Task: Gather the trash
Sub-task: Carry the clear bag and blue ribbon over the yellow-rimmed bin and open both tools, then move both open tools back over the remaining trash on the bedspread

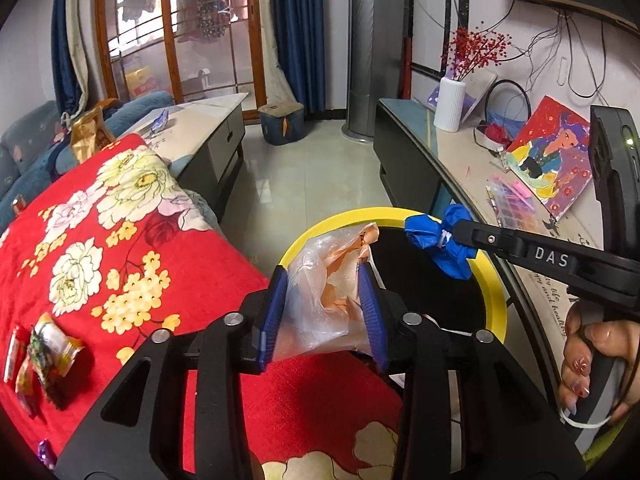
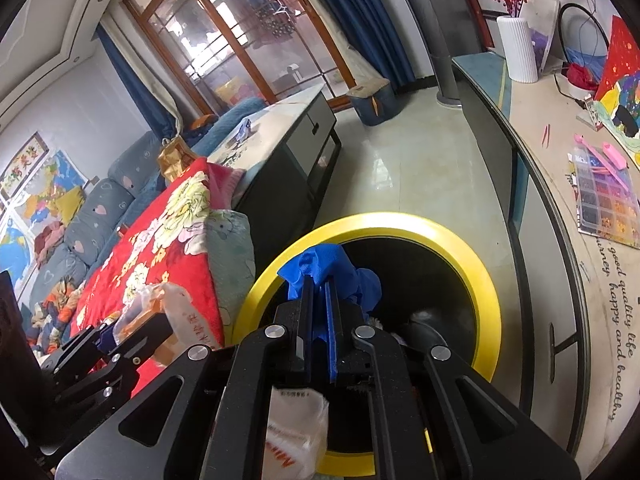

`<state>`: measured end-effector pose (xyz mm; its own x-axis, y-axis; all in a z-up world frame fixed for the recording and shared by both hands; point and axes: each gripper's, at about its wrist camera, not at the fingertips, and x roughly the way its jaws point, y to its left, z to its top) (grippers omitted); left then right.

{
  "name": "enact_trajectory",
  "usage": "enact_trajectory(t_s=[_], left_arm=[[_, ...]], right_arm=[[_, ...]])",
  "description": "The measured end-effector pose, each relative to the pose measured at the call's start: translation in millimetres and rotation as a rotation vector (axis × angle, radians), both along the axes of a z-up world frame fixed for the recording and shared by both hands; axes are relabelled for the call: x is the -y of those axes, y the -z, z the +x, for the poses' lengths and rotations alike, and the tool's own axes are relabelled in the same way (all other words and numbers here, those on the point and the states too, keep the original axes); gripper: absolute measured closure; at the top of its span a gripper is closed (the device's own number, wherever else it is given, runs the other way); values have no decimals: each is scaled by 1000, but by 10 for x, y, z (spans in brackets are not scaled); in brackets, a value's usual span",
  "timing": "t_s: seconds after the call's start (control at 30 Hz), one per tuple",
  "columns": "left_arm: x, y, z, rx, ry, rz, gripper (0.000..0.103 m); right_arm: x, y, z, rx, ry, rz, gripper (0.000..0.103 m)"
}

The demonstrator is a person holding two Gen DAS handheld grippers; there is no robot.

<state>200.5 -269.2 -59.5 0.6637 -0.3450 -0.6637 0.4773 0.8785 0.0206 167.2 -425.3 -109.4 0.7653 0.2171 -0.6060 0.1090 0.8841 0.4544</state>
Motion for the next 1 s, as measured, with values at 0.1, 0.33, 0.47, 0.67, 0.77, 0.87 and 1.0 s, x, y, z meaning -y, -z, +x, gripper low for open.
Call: enact_trajectory(t_s=[0.1,0.33,0.47,0.67,0.77,0.87,1.0], left_arm=[[-9,18,15,-3,-13,4,66],[-125,-71,-5,-6,-38,-44,44],[-251,-161,-47,6,-60,-82,26],[-448,-276,-85,12,-96,-115,11],[-551,-326,-106,16,-115,-130,11],[-630,-366,-129,20,-129,-143,11],[-752,-405,-152,22,-149,-159,11]], right_arm=[[-8,21,-4,-8,7,10,71],[-80,-46,-38,6,24,-33,55],[-129,-113,-57,21,30,-75,51],[-188,-194,-87,43,33,-104,44],[-244,-235,-99,49,26,-114,42],[-309,-285,-101,57,14,-125,40],[-415,-367,-124,75,-3,-137,38]])
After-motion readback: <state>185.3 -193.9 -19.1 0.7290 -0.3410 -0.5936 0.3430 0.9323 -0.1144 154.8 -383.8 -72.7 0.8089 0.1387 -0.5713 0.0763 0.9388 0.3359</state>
